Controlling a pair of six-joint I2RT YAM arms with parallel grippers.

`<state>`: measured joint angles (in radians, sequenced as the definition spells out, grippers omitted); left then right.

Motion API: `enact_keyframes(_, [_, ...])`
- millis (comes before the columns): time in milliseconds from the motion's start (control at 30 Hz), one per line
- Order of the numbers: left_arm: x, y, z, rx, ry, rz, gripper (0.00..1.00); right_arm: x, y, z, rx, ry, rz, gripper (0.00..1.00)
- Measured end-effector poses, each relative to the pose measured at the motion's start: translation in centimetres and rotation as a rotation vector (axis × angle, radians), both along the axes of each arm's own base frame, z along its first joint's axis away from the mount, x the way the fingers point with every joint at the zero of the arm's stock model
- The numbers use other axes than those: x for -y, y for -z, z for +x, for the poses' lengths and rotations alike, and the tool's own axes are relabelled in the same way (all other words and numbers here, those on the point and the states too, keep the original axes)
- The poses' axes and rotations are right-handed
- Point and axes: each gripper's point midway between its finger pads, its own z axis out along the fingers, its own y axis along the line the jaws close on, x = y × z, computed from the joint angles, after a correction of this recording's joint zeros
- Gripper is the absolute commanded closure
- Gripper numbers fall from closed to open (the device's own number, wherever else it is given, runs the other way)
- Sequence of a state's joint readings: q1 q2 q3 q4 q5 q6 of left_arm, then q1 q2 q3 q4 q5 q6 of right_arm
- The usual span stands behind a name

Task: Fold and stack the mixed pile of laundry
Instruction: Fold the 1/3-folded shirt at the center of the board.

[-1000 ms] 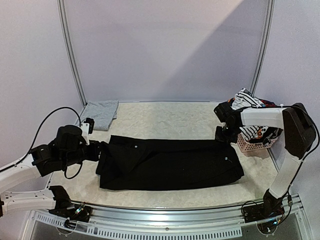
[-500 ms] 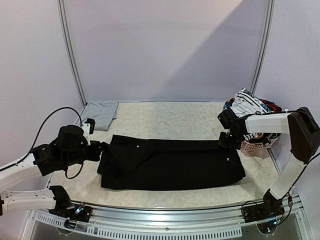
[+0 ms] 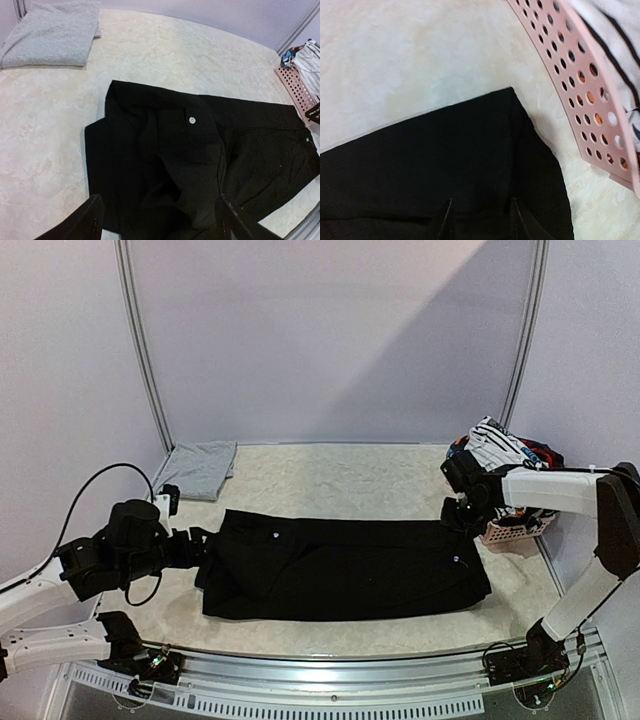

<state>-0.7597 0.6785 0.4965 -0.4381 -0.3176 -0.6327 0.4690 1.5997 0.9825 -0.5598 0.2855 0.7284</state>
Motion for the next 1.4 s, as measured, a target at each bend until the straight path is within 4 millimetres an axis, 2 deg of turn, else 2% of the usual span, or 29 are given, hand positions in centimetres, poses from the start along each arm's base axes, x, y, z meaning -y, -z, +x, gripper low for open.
enact_keyframes(67, [-0.8, -0.5, 0.0, 0.021, -0.029, 0.004, 0.16, -0.8, -1.4, 0.1, 0.031, -0.030, 0.011, 0.56])
enact_keyframes(167, [-1.5, -0.6, -0.1, 0.033, -0.055, 0.031, 0.17, -3.2, -3.6, 0.4, 0.082, -0.098, 0.034, 0.46])
enact_keyframes(300, [-1.0, -1.1, 0.1, 0.036, -0.041, 0.073, 0.23, -7.0, -5.1, 0.0, 0.122, -0.215, 0.065, 0.33])
enact_keyframes(400, [1.2, -2.2, 1.0, 0.022, 0.004, 0.127, 0.24, -9.2, -5.6, -0.3, 0.138, -0.275, 0.090, 0.23])
enact_keyframes(533, [6.0, -3.0, 3.0, 0.000, 0.086, 0.226, 0.25, -11.0, -5.5, -0.3, 0.139, -0.320, 0.104, 0.15])
enact_keyframes(633, [9.3, -2.2, 5.1, -0.035, 0.119, 0.300, 0.29, -11.0, -4.9, -0.5, 0.127, -0.324, 0.093, 0.13])
enact_keyframes(700, [11.1, -0.7, 6.5, -0.067, 0.137, 0.354, 0.30, -10.8, -4.6, -0.7, 0.124, -0.320, 0.085, 0.13])
enact_keyframes(867, [13.7, 3.6, 8.0, -0.154, 0.197, 0.474, 0.30, -9.0, -3.6, -2.3, 0.101, -0.309, 0.056, 0.13])
enact_keyframes(1067, [16.5, 7.2, 9.9, -0.234, 0.261, 0.533, 0.36, -7.7, -4.8, -3.8, 0.137, -0.303, 0.078, 0.13])
enact_keyframes(1200, [17.3, 8.8, 11.0, -0.266, 0.275, 0.546, 0.41, -7.3, -5.0, -4.3, 0.148, -0.295, 0.090, 0.13])
enact_keyframes(1400, [16.6, 10.8, 12.2, -0.307, 0.257, 0.573, 0.47, -6.6, -4.0, -5.2, 0.130, -0.289, 0.086, 0.14])
